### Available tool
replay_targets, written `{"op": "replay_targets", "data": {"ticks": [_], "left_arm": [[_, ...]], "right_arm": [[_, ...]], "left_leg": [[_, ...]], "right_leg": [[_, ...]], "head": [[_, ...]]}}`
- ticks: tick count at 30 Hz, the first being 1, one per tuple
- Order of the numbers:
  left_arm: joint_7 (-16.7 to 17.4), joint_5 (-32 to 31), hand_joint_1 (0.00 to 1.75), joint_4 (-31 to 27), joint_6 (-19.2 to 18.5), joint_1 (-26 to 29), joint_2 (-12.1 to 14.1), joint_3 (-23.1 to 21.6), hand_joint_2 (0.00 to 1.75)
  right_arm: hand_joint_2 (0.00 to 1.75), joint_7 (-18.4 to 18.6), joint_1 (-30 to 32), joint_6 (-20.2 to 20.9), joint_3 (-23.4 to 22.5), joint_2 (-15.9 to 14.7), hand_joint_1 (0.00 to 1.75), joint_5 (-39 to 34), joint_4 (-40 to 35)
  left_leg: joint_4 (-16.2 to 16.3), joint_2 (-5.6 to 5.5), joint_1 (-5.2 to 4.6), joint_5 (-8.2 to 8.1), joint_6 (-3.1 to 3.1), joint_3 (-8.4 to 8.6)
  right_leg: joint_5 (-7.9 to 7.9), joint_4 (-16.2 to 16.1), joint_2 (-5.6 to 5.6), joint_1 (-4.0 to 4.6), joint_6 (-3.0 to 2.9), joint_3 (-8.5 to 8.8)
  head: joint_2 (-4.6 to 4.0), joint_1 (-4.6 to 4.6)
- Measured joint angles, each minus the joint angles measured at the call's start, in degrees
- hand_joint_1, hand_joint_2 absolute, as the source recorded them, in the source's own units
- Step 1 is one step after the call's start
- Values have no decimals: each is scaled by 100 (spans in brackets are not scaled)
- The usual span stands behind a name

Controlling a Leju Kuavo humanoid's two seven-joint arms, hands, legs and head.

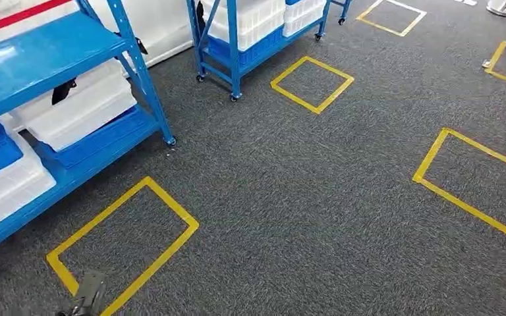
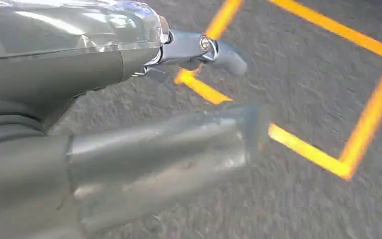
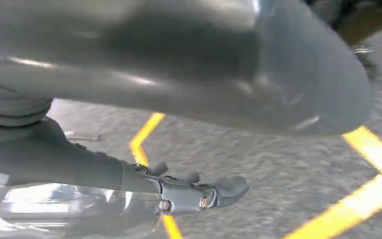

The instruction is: Take the parts from the cabinet and place them on the table.

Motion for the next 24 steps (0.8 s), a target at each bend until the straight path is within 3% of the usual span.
{"op": "replay_targets", "data": {"ticks": [2,4,5,6,7,8,9,10,11,13,15,16,17,19,20,21,22,23,24], "left_arm": [[73,123,0,128,-160,142,73,215,0],[112,212,0,315,-361,346,101,514,0],[110,225,0,394,-460,438,112,617,0],[101,256,0,457,-545,502,110,716,0],[86,262,0,511,-625,535,95,791,0],[68,286,0,555,-689,556,86,869,0],[51,300,0,586,-735,568,77,934,0],[37,297,0,610,-770,576,75,986,0],[29,297,0,630,-792,570,73,1033,0],[18,262,0,652,-831,595,66,1122,0],[20,129,0,676,-862,628,60,1205,0],[18,81,0,685,-868,656,42,1244,0],[18,33,0,687,-877,655,42,1273,0],[16,-6,0,689,-884,637,38,1290,0],[16,-15,0,689,-886,636,29,1295,0],[18,-19,0,691,-886,644,20,1308,0],[16,-24,0,695,-886,654,16,1327,0],[16,-24,0,698,-886,660,16,1338,0],[14,-28,0,698,-888,660,16,1351,0]], "right_arm": [[0,26,52,-2,37,-33,0,2,2],[0,26,67,22,61,-77,0,4,2],[0,15,68,42,66,-79,0,4,4],[0,4,73,59,70,-79,0,4,11],[0,-13,81,61,72,-83,0,4,18],[0,-39,88,61,72,-88,0,0,20],[0,-50,97,61,72,-94,0,-2,22],[0,-55,104,59,72,-110,0,-4,24],[0,-59,100,59,72,-120,0,-7,28],[0,-66,91,57,74,-120,0,-7,35],[0,-63,74,55,77,-120,0,-7,39],[0,-57,74,53,77,-118,0,-7,46],[0,-50,77,46,77,-118,0,-7,46],[0,-48,97,39,74,-120,0,-7,46],[0,-48,98,39,74,-120,0,-7,46],[0,-48,97,39,74,-120,0,-7,46],[0,-48,95,39,74,-120,0,-7,48],[0,-48,94,39,74,-120,0,-7,52],[0,-48,94,39,74,-120,0,-7,63]], "left_leg": [[-15,-67,-15,28,53,-21],[-8,-111,-29,25,60,-41],[-3,-136,-34,23,63,-47],[4,-194,-35,20,61,-48],[14,-262,-34,16,57,-47],[21,-353,-31,9,47,-39],[31,-432,-29,3,36,-31],[39,-489,-17,-3,20,-46],[91,-552,-62,-23,-22,-76],[69,-656,-24,1,-98,-122],[81,-736,-12,-11,-171,-129],[207,-457,-20,-103,-183,-170],[481,-274,-25,-299,-199,-296],[1331,-159,2,-737,-244,-697],[1687,-143,16,-857,-271,-867],[1763,-131,30,-831,-285,-898],[1568,-108,46,-664,-303,-794],[1212,-75,57,-455,-313,-604],[652,26,62,-196,-314,-296]], "right_leg": [[-382,510,75,-16,22,-237],[-798,1455,98,-26,50,-702],[-834,1741,98,-31,59,-859],[-717,1722,99,-38,59,-868],[-512,1484,107,-38,51,-765],[-208,987,143,-38,29,-532],[55,438,276,-39,-1,-272],[94,84,532,-47,-38,-123],[72,-2,564,-68,-26,-93],[68,21,450,-25,-41,-101],[115,-65,322,-78,-124,-68],[125,-87,255,-71,-152,-41],[117,-89,206,-68,-181,-42],[103,-88,54,-51,-209,-39],[97,-84,-24,-48,-213,-45],[93,-83,-85,-47,-211,-43],[81,-80,-160,-49,-200,-42],[71,-73,-217,-51,-186,-35],[54,-59,-284,-55,-164,-12]], "head": [[0,42],[0,46],[0,44],[0,46],[0,48],[0,55],[0,61],[0,66],[0,59],[0,59],[0,59],[0,57],[0,15],[0,11],[0,9],[0,9],[0,11],[0,7],[0,9]]}}
